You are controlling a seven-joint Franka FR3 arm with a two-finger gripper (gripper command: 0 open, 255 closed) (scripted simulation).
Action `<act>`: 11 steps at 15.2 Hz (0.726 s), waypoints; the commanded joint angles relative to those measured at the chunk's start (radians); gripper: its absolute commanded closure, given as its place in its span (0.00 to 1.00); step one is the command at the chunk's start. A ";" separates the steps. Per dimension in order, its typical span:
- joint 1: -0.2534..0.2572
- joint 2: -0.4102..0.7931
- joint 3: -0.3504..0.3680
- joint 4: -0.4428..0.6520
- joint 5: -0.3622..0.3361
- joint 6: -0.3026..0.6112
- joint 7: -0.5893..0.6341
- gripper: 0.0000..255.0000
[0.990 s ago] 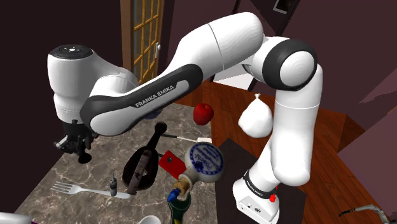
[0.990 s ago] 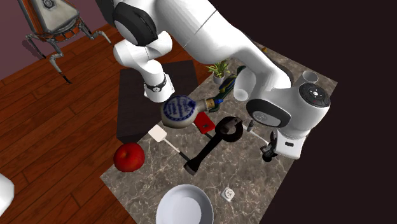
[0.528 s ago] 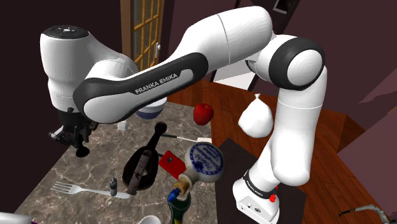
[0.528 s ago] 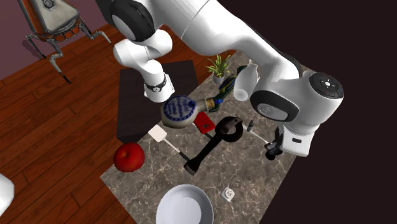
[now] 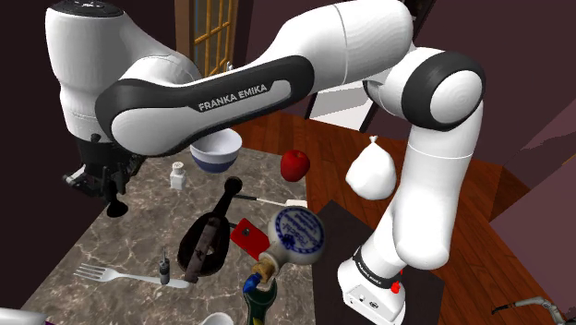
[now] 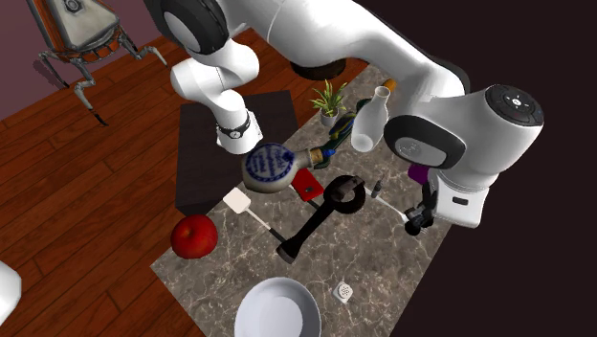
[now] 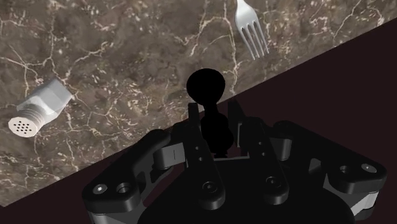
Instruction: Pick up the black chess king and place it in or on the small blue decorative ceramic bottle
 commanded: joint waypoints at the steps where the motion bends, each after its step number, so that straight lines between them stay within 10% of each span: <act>1: -0.001 -0.007 0.003 0.016 0.006 -0.023 -0.005 1.00; 11: -0.001 -0.035 0.013 0.114 0.030 -0.144 -0.025 1.00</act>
